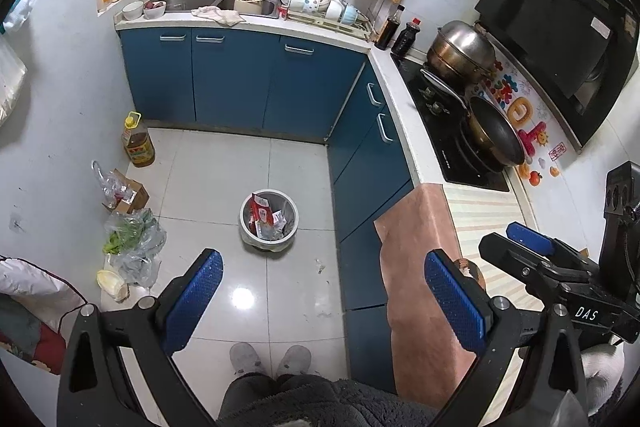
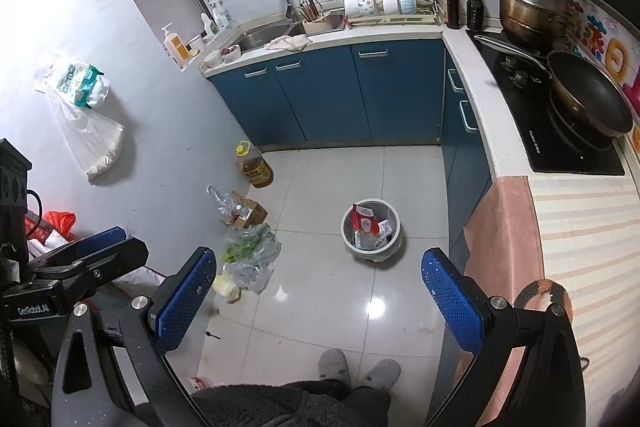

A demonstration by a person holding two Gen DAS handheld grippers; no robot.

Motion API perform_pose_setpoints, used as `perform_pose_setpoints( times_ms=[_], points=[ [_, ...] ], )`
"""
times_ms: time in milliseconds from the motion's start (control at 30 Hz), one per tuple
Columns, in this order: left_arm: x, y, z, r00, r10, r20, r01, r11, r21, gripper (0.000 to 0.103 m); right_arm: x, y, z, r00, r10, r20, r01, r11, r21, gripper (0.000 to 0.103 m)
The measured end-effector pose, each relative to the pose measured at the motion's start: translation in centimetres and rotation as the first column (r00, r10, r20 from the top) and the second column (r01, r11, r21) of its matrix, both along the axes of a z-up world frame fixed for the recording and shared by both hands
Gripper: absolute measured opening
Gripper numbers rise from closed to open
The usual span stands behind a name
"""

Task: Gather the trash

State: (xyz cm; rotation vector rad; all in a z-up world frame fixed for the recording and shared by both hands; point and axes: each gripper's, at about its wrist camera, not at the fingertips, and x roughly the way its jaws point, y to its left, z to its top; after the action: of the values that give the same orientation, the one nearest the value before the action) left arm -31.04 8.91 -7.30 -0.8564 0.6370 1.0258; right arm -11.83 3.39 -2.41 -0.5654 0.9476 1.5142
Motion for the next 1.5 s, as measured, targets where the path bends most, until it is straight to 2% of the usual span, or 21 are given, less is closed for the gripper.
perform_pose_setpoints(
  times_ms=[733,1500],
  points=[
    [-0.4,-0.5,-1.1,1.000,-0.019,0.001,0.019,0.999,-0.044,0.103,-0.6,-0.5,-0.8,0.999,0.027,-0.018,-0.028,0.999,-0.030,0.103],
    [0.1,-0.7,-1.0,1.000,-0.025,-0.004,0.024,0.999,-0.035,0.103,-0.1,-0.7,-0.9,0.998,0.043,-0.046,-0.044,0.999,-0.027,0.103]
  ],
)
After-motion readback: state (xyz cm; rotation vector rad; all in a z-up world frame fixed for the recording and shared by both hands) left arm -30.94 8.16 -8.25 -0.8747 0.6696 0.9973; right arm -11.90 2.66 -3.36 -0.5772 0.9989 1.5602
